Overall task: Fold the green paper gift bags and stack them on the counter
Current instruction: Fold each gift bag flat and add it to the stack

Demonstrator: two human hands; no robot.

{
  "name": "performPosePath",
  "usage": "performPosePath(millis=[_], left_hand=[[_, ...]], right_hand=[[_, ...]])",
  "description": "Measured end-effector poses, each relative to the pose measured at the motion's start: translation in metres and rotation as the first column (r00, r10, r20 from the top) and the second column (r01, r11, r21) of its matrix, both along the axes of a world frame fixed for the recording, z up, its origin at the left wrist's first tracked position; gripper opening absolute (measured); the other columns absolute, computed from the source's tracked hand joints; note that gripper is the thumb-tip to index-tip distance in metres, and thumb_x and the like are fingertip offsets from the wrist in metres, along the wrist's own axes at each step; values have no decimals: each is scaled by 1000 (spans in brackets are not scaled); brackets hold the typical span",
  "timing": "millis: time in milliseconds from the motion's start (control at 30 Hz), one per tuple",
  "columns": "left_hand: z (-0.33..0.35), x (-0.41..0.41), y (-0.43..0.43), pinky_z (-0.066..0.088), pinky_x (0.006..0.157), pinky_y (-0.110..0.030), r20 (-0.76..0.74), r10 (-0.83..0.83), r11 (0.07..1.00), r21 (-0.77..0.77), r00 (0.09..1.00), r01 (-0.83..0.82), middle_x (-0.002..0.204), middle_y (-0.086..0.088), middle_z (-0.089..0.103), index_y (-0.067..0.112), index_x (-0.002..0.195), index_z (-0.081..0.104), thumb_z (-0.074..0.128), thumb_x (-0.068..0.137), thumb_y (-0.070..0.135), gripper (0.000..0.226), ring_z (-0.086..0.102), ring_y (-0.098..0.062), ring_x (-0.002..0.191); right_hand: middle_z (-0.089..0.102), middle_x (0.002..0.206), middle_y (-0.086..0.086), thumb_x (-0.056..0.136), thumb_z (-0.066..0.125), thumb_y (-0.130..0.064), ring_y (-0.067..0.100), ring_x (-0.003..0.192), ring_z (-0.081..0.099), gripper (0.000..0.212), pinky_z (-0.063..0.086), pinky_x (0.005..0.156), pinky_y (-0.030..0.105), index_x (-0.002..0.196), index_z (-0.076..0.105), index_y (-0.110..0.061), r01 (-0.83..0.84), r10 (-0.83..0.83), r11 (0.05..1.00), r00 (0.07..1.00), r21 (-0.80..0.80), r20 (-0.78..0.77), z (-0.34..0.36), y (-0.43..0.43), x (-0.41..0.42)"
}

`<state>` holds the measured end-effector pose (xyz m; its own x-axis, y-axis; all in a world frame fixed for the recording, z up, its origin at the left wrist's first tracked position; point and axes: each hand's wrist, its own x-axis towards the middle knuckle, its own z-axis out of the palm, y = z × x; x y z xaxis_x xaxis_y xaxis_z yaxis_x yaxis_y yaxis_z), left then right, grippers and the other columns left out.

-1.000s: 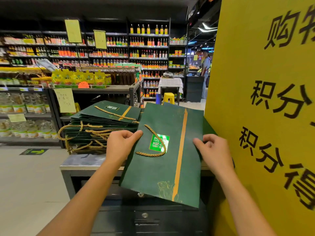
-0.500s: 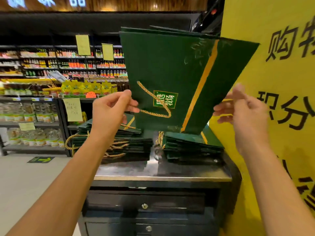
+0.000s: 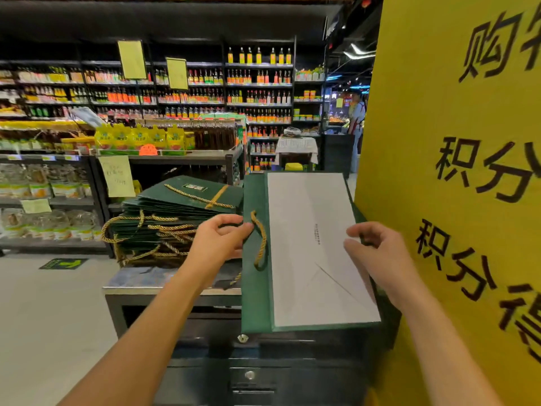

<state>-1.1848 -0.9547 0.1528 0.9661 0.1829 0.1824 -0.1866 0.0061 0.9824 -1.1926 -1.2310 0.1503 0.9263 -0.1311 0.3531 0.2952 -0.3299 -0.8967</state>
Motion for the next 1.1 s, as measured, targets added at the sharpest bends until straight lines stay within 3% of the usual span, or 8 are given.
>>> performPosePath(millis=[167, 300, 500, 667, 767, 867, 967, 1100], left_hand=[[-27, 12, 2, 59, 63, -38, -119, -105, 990, 79, 987, 115, 94, -20, 76, 1, 112, 69, 66, 98, 18, 23, 68, -34, 80], [-28, 14, 2, 62, 72, -46, -101, -88, 989, 114, 991, 99, 85, -16, 76, 1, 106, 68, 68, 97, 20, 21, 71, -34, 78], [-35, 12, 4, 63, 65, -40, -66, -72, 985, 154, 995, 81, 75, -11, 75, 0, 103, 68, 67, 97, 17, 18, 73, -26, 69], [-38, 8, 7, 63, 67, -38, -20, -85, 975, 206, 996, 87, 92, -32, 68, 9, 113, 67, 63, 100, 15, 16, 73, -42, 85], [-39, 8, 12, 63, 80, -48, -16, -140, 976, 169, 990, 141, 102, -31, 69, 9, 118, 65, 60, 101, 11, 19, 73, -41, 94], [-39, 7, 14, 64, 71, -36, -20, -162, 977, 135, 987, 163, 105, -26, 72, 5, 118, 65, 61, 100, 8, 19, 74, -34, 94], [-39, 6, 13, 62, 63, -30, -36, -148, 981, 118, 988, 151, 100, -22, 75, 5, 116, 66, 62, 99, 9, 18, 76, -30, 88], [-39, 6, 12, 64, 79, -44, -44, -155, 983, 90, 987, 158, 99, -17, 76, 2, 115, 65, 61, 99, 11, 18, 76, -32, 92]], right_hand=[[61, 106, -19, 96, 68, -21, 3, 100, 57, 16, 48, 88, 28, 104, 63, -33, 142, -144, 957, 989, -252, 9, -35, 5, 20], [54, 122, -7, 94, 69, -21, 14, 112, 47, 17, 43, 90, 28, 109, 64, -29, 355, -288, 827, 934, -436, 213, -38, 27, 20], [60, 94, -14, 93, 65, -48, 3, 89, 56, 21, 46, 75, 23, 102, 65, -29, -17, 105, 932, 969, -362, 223, -23, 99, 19], [60, 91, -10, 83, 65, -69, 14, 89, 57, 47, 51, 81, 39, 106, 64, -29, -3, 101, 870, 980, -494, 173, -9, 133, 37], [60, 93, -9, 86, 67, -58, 17, 92, 59, 35, 52, 83, 43, 106, 65, -29, 41, 72, 807, 983, -589, 166, -2, 142, 43], [64, 100, -5, 97, 62, -34, 19, 96, 61, 15, 53, 85, 42, 108, 70, -27, 52, 78, 781, 981, -622, 179, -1, 138, 44], [63, 107, -3, 102, 57, -32, 19, 99, 60, 16, 52, 86, 43, 110, 70, -26, 60, 95, 770, 974, -635, 207, -7, 136, 43], [57, 109, -3, 105, 51, -30, 17, 101, 54, 16, 49, 87, 40, 111, 63, -21, 50, 123, 803, 961, -594, 247, -19, 132, 44]])
